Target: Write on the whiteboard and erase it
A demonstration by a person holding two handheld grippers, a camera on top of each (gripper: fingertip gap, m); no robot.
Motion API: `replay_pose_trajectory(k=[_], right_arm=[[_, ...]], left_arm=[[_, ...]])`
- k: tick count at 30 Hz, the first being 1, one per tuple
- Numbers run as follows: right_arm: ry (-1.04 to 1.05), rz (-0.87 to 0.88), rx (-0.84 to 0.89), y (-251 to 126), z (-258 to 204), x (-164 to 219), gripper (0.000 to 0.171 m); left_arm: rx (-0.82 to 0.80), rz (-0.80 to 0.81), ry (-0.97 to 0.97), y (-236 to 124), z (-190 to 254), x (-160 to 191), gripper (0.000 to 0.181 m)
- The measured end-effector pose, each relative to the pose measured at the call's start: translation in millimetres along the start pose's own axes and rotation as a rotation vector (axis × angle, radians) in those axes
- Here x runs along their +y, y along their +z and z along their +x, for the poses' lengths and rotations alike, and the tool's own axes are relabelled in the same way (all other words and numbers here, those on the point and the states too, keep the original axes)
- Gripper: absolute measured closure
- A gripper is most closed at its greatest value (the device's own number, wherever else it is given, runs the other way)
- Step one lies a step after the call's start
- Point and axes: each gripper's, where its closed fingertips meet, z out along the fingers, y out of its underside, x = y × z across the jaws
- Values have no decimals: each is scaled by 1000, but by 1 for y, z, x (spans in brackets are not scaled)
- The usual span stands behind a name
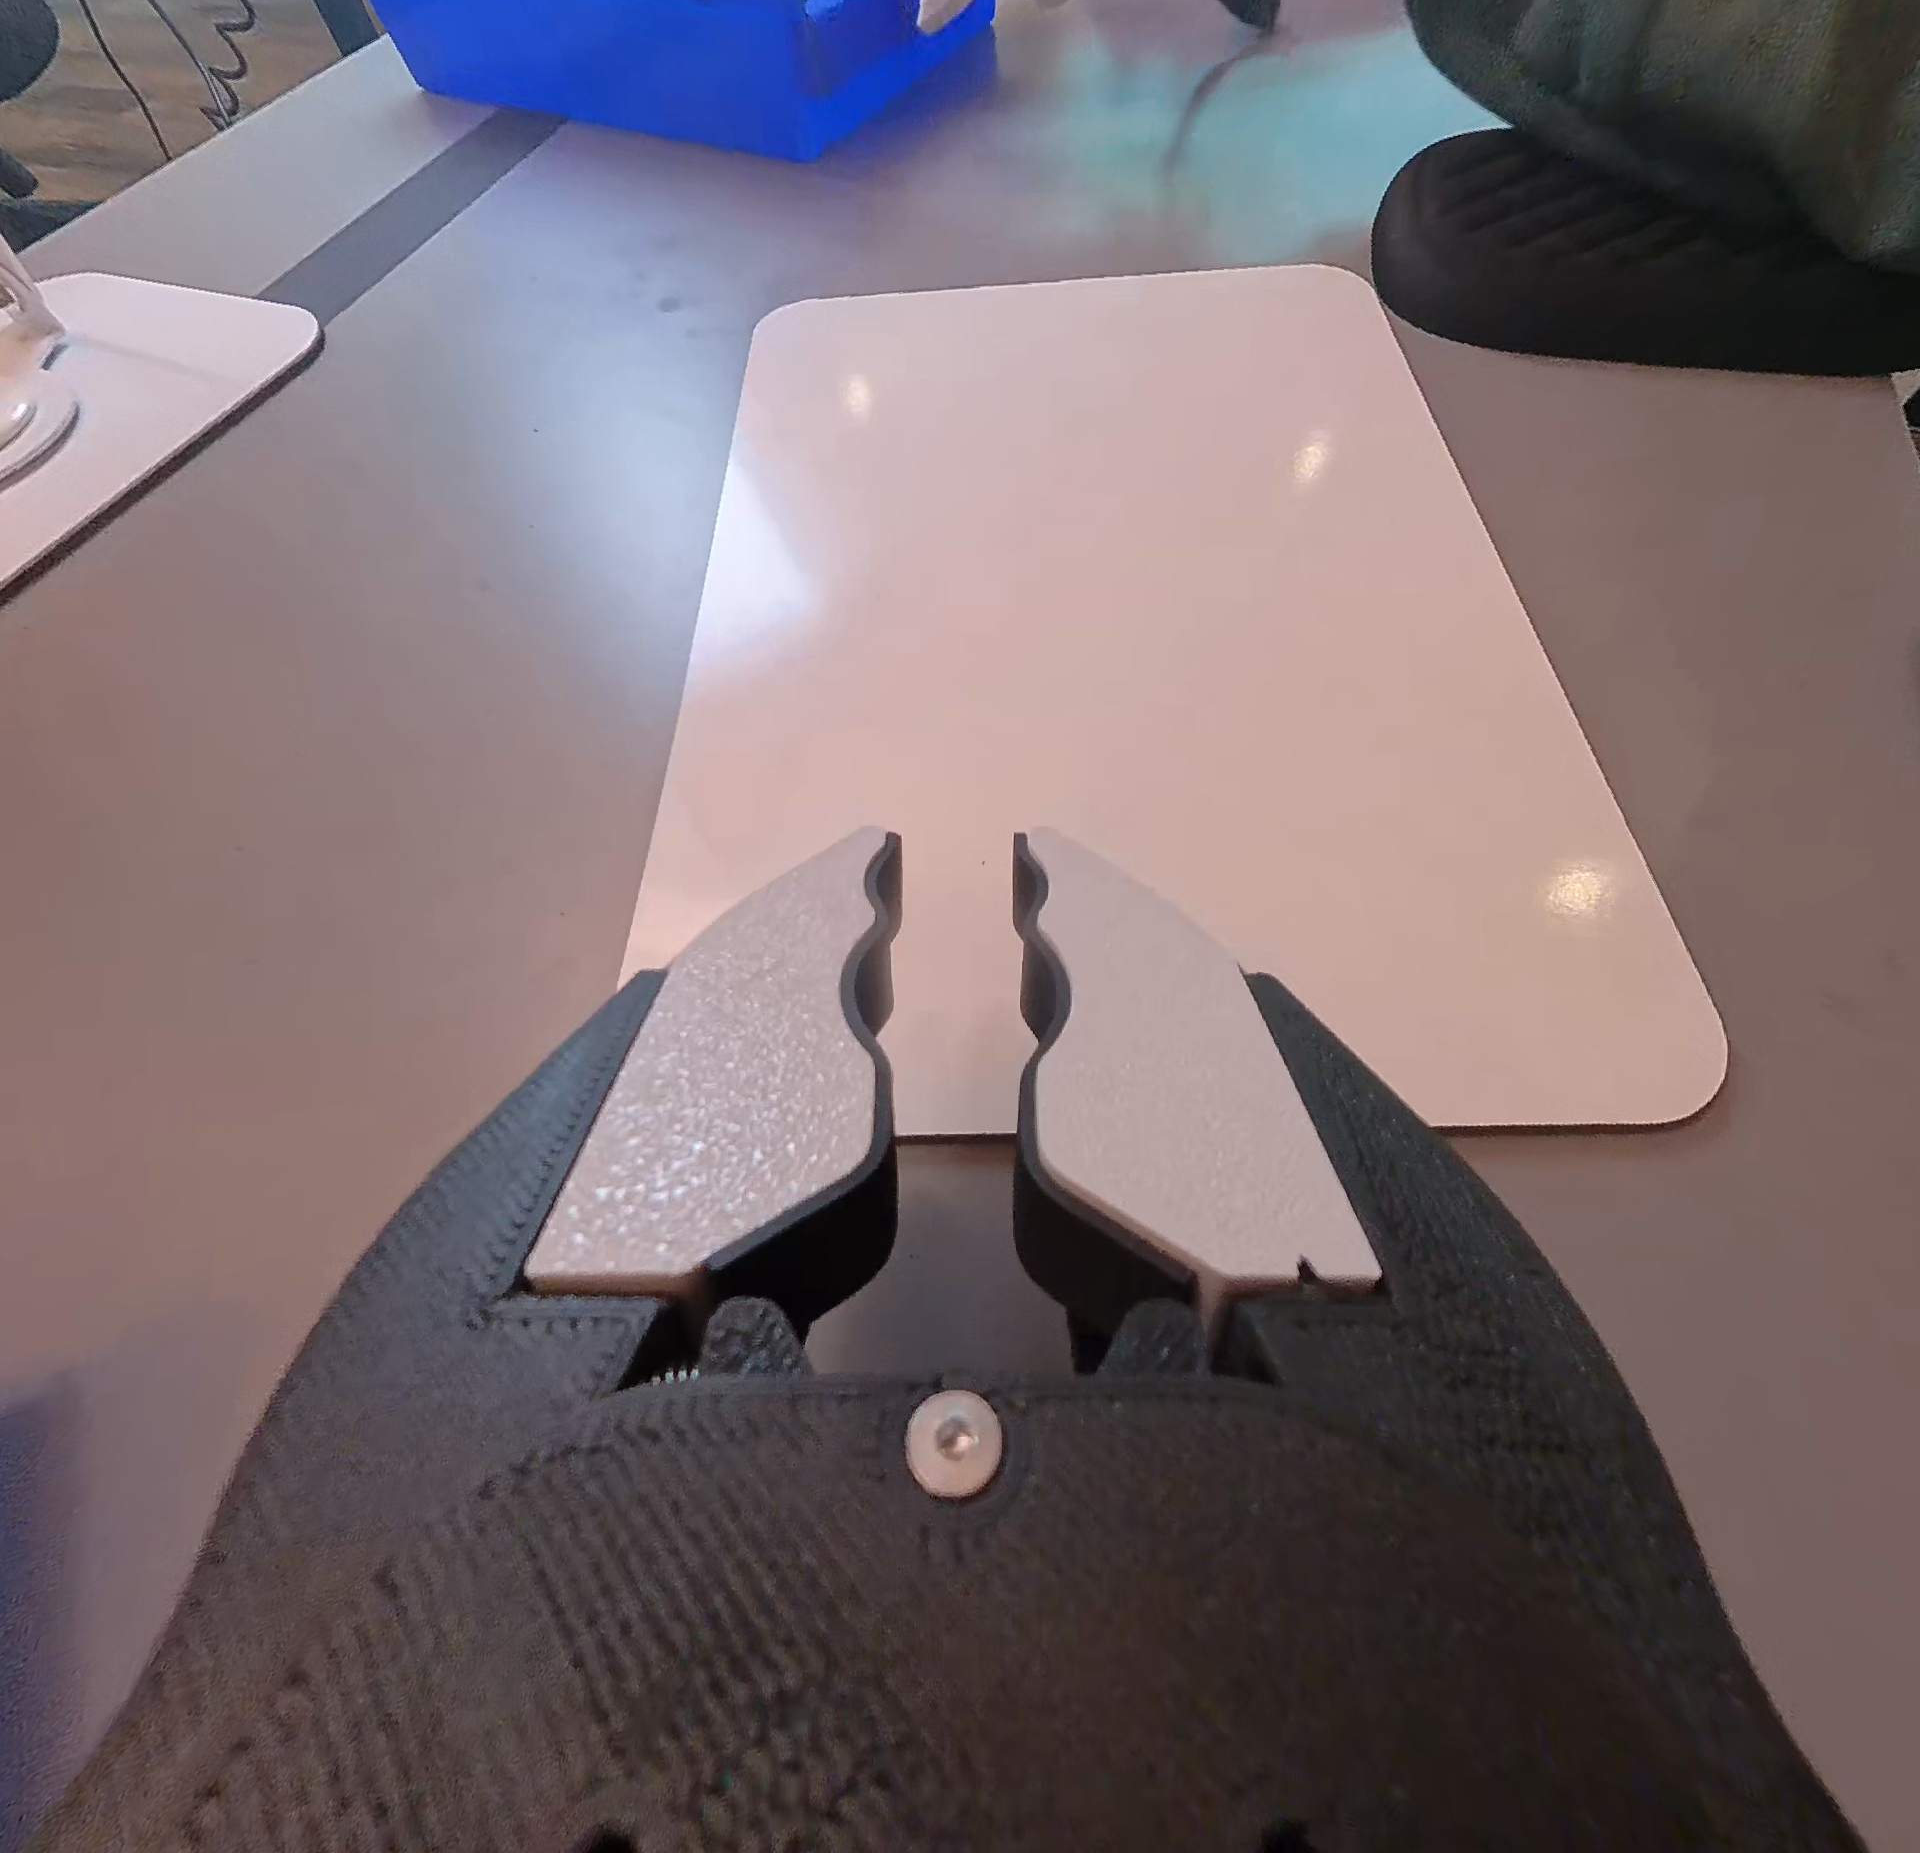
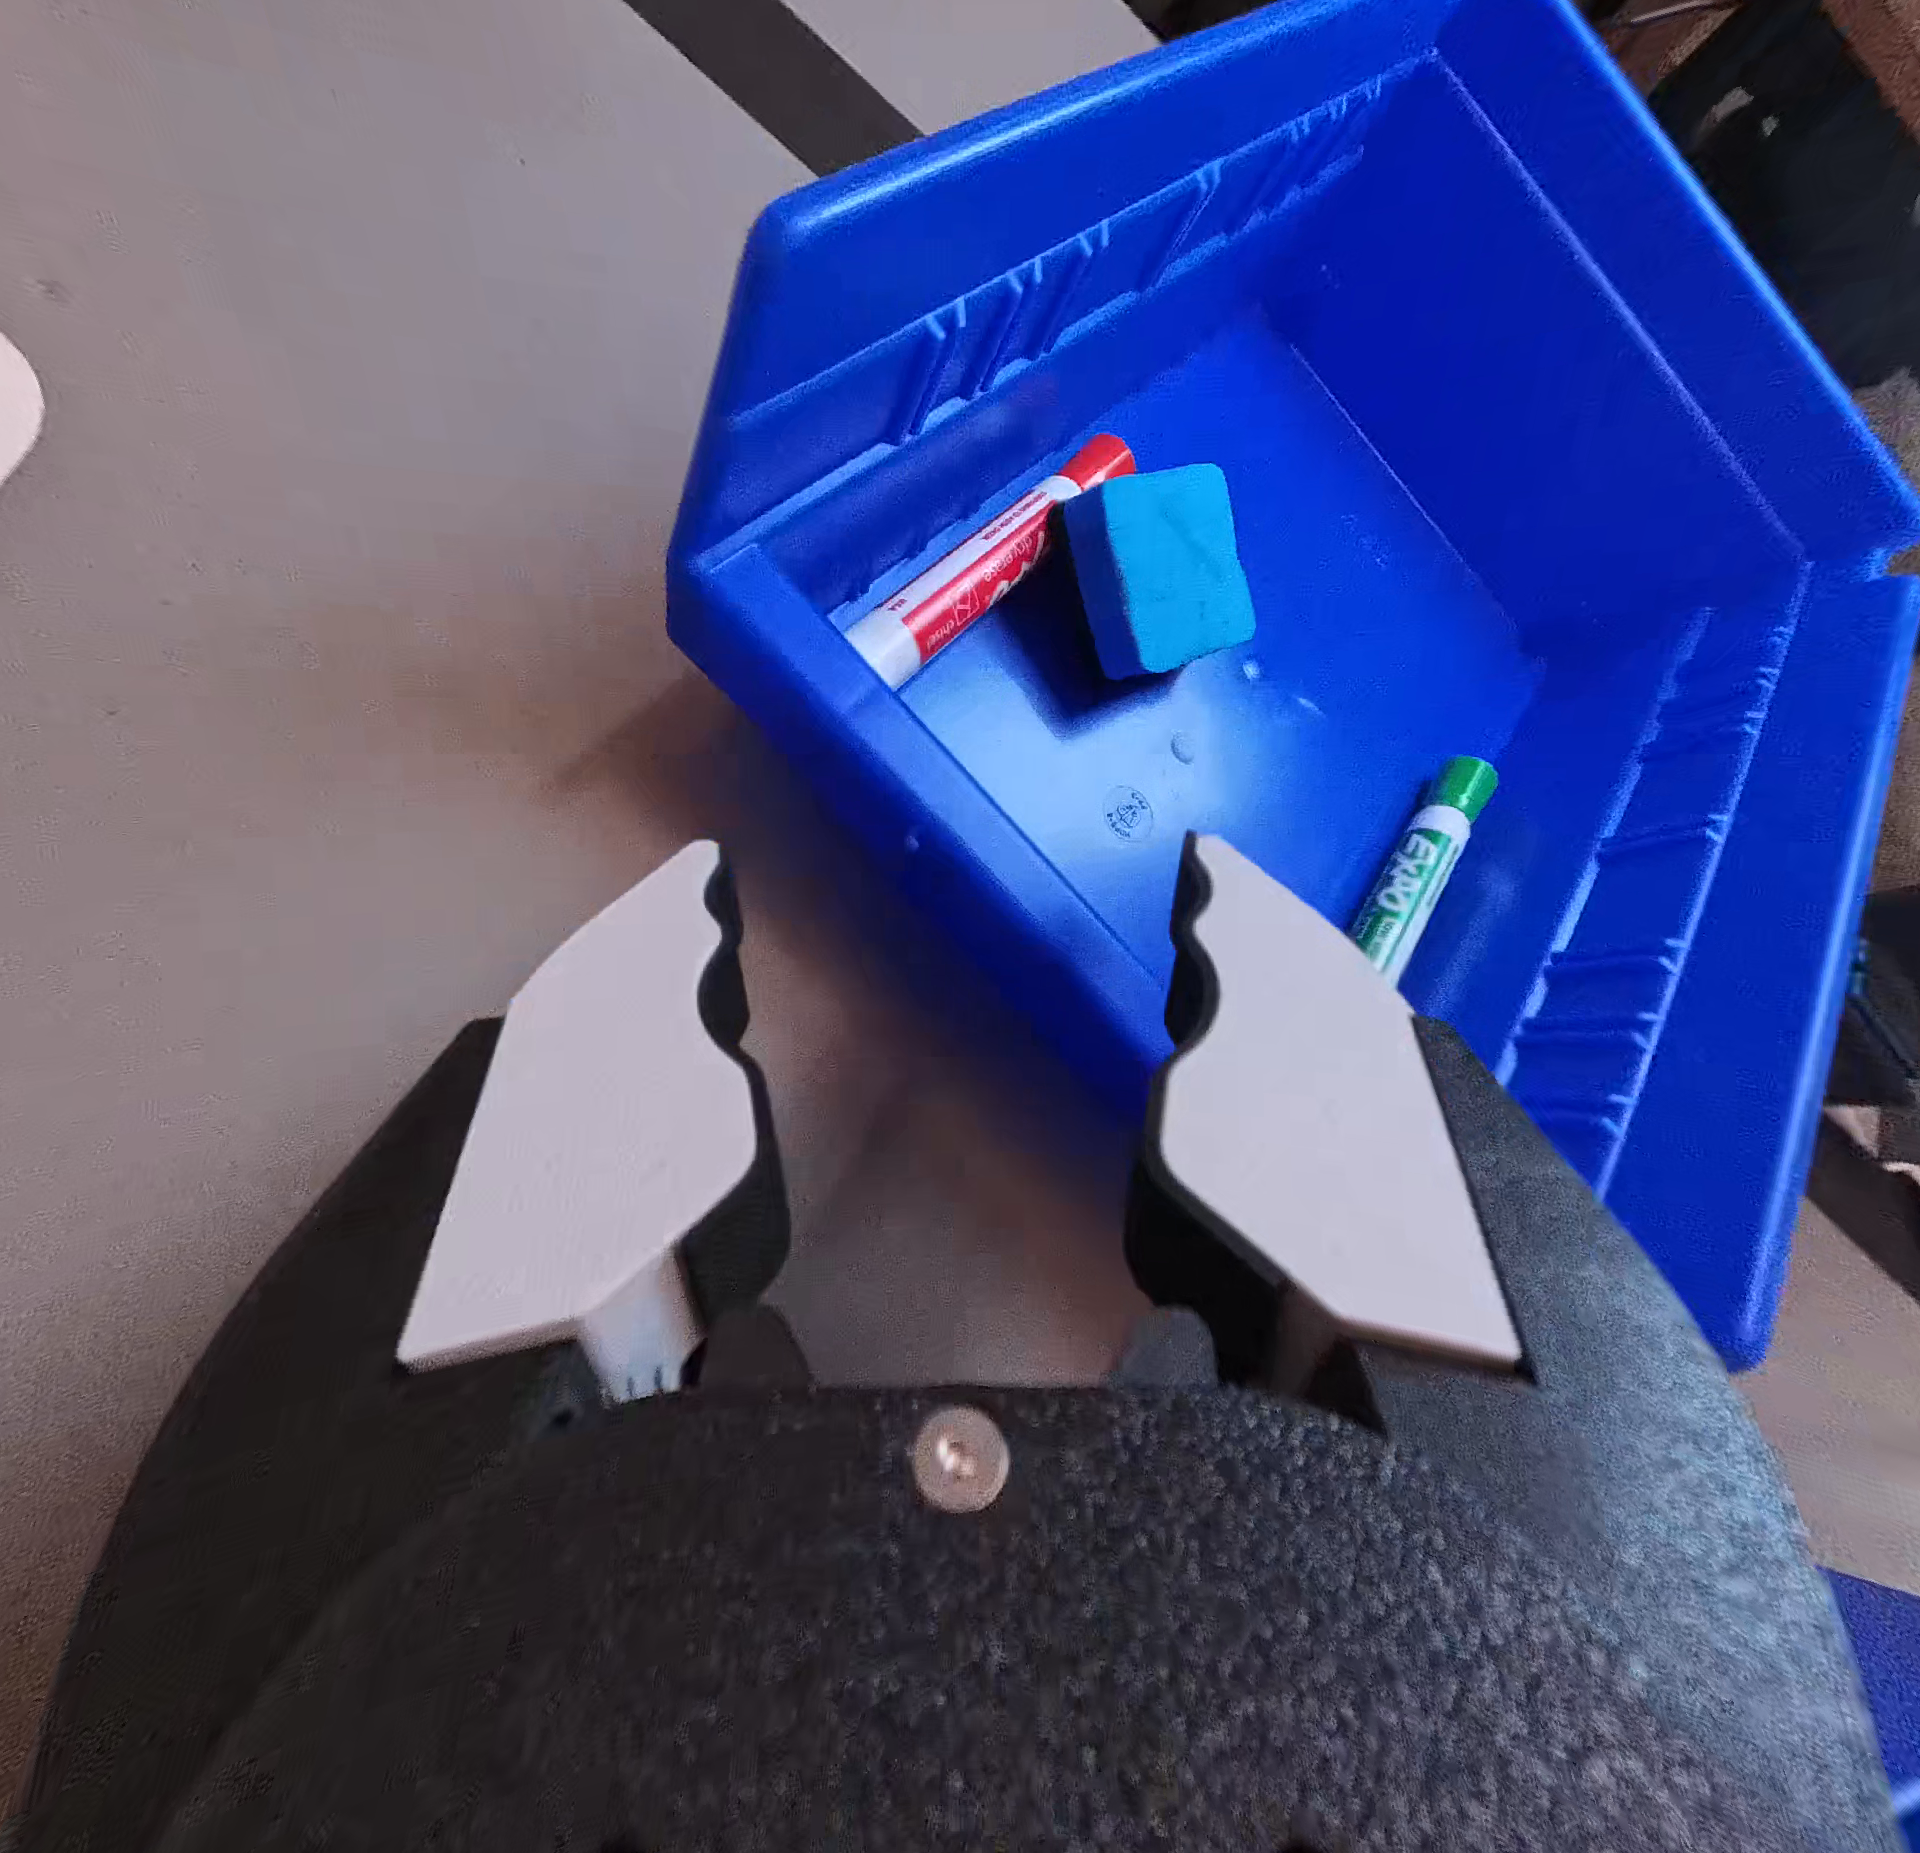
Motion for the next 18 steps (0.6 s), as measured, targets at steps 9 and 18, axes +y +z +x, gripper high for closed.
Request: replay_pose_trajectory(k=[9,18], right_arm=[[-188,-265,-135,30,12,22,89],[-554,-398,-137,31,11,33,139]], left_arm=[[-75,-26,-13,1,-13,7,161],[-125,-46,-41,5,-28,14,162]])
